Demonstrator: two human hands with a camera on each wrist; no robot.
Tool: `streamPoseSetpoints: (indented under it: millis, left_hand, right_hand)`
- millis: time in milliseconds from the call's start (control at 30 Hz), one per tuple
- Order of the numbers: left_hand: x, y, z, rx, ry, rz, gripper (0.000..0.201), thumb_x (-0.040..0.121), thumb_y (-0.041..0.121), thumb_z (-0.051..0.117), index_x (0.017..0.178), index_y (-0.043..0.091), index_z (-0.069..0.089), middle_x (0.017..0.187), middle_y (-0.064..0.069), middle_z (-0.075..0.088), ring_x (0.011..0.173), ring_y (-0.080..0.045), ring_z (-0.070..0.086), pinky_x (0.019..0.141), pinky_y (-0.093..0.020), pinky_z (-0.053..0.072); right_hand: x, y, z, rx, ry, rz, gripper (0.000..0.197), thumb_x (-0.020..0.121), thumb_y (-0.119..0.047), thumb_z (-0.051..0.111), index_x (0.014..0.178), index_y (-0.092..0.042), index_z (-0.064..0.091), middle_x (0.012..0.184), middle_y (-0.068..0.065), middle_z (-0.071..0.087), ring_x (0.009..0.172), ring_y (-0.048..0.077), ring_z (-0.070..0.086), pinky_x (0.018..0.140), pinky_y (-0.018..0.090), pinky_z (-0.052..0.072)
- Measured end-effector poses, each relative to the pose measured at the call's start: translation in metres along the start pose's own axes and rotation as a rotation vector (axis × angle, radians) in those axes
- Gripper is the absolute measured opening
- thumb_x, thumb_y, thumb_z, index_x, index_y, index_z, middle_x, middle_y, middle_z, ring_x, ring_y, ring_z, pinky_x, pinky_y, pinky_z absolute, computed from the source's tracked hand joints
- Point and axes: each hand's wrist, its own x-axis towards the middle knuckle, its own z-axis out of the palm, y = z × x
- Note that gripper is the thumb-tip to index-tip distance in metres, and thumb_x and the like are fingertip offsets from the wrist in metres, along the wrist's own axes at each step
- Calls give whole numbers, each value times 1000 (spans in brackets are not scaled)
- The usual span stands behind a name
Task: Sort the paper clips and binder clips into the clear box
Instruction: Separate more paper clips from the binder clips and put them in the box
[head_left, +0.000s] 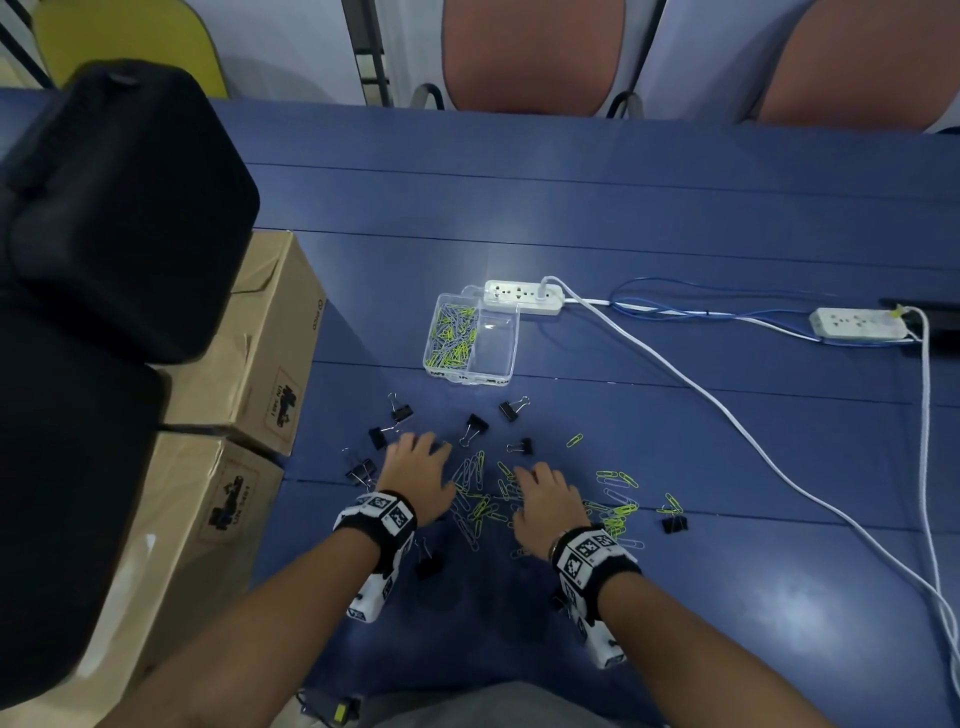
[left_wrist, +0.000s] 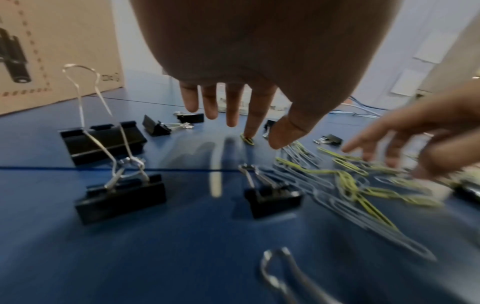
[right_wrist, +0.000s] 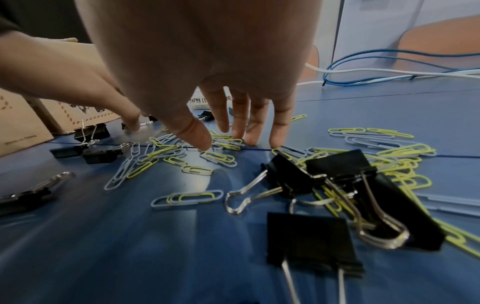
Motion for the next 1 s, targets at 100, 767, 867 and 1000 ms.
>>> streamPoseSetpoints:
  millis: [100, 767, 867, 1000]
  left_hand:
    - [-8, 12, 6, -118, -46, 85, 67, 81, 42, 52, 142, 17, 43, 138, -4, 45, 124, -27, 39, 105, -41, 35]
    - [-5, 40, 8, -254, -210, 168, 49, 75, 17, 67, 123, 17, 54, 112, -8, 48, 105, -30, 51, 86, -42, 49]
    - [-1, 41, 3, -245, -220, 171, 35, 77, 11, 62, 113, 13, 62, 106, -10, 55, 100, -31, 56, 84, -38, 48]
    - [3, 43, 0, -164, -230, 183, 22, 82, 11, 57, 102, 7, 65, 102, -12, 60, 97, -33, 59, 81, -38, 47]
  right_hand:
    - [8, -3, -5, 3, -3, 9, 65, 87, -34, 53, 144, -16, 30, 140, 9, 36, 127, 30, 38, 101, 46, 42]
    - [-1, 1, -4, -64, -52, -134, 30, 87, -3, 54, 116, -8, 60, 115, 11, 47, 110, 32, 48, 85, 42, 51]
    - [-1, 2, -7, -60, -52, -132, 22, 86, -2, 52, 105, -7, 64, 109, 12, 50, 103, 33, 53, 78, 41, 49]
    - [-1, 2, -11, -80, -64, -129, 18, 87, -1, 52, 102, -4, 63, 109, 13, 54, 104, 34, 55, 80, 42, 49]
